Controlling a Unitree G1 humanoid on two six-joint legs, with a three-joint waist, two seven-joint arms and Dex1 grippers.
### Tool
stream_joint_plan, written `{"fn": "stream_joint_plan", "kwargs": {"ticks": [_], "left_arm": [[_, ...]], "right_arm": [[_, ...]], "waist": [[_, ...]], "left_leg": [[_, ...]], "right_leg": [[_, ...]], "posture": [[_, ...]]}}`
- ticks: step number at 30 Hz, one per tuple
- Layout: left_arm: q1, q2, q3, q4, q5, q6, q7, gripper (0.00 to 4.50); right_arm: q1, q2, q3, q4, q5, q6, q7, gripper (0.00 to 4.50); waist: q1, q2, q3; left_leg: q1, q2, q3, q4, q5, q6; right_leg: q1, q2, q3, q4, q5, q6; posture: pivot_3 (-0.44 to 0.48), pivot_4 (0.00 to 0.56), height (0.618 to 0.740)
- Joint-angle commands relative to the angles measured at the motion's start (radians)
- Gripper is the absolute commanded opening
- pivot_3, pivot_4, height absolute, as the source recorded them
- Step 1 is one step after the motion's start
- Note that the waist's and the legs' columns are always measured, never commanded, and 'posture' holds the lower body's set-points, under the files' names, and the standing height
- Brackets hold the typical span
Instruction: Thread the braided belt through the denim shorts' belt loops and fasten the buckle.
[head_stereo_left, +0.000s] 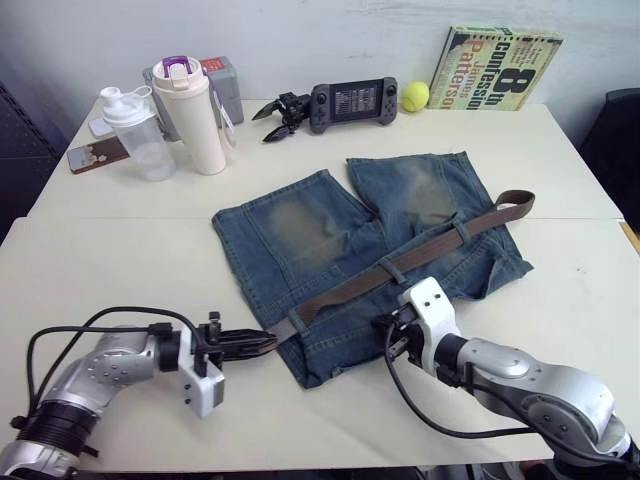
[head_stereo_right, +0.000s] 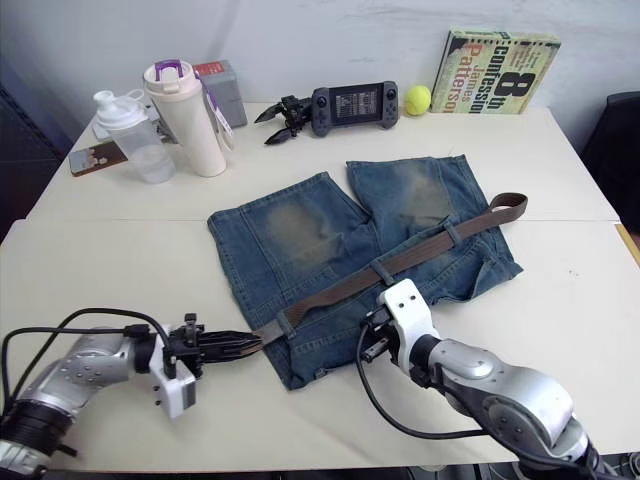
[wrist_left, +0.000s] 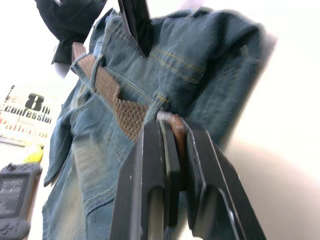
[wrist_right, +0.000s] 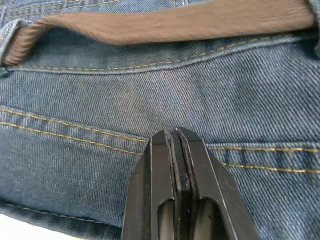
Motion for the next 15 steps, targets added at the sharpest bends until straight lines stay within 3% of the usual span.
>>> {"fn": "stream_joint_plan", "kwargs": {"ticks": [1, 3, 7, 10, 15], "left_arm": [[0.01, 0.145, -0.026, 0.238, -0.073, -0.17, -0.042, 0.0], [-0.025, 0.214, -0.06, 0.428, -0.076, -0.28, -0.057, 0.0], [-0.125, 0.346, -0.065, 0.809, 0.104, -0.403, -0.093, 0.0], [-0.201, 0.45, -0.093, 0.902, 0.42, -0.298, 0.072, 0.0], [-0.322, 0.53, -0.268, 0.878, 0.888, -0.121, 0.547, 0.0]], "right_arm": [[0.03, 0.031, 0.044, 0.043, -0.055, 0.036, 0.019, 0.02], [0.023, 0.052, 0.047, 0.045, -0.075, 0.044, 0.029, 0.02], [-0.007, 0.1, 0.056, 0.057, -0.103, 0.065, 0.039, 0.02], [-0.021, 0.134, 0.064, 0.065, -0.126, 0.08, 0.047, 0.02], [-0.03, 0.166, 0.06, 0.061, -0.149, 0.103, 0.066, 0.02]], "waist": [[-0.006, -0.002, -0.001], [-0.007, -0.002, -0.001], [-0.015, -0.009, -0.006], [-0.021, -0.012, -0.007], [-0.026, -0.005, -0.011]], "left_leg": [[0.001, 0.0, 0.0, 0.0, 0.0, 0.0], [0.006, 0.0, 0.001, -0.004, 0.0, -0.001], [0.011, 0.0, 0.005, -0.009, 0.0, 0.0], [0.013, 0.002, 0.008, -0.012, 0.0, -0.001], [0.015, 0.004, 0.013, -0.013, 0.0, -0.001]], "right_leg": [[0.001, 0.0, 0.0, 0.0, 0.0, 0.0], [0.003, 0.0, 0.0, 0.0, 0.0, 0.0], [0.004, 0.001, 0.003, -0.001, 0.0, -0.001], [0.003, 0.003, 0.004, -0.001, 0.0, -0.002], [0.002, 0.004, 0.009, 0.0, 0.0, -0.002]], "posture": [[0.0, 0.15, 0.739], [0.0, 0.15, 0.739], [0.0, 0.15, 0.739], [0.0, 0.15, 0.739], [0.0, 0.15, 0.739]]}}
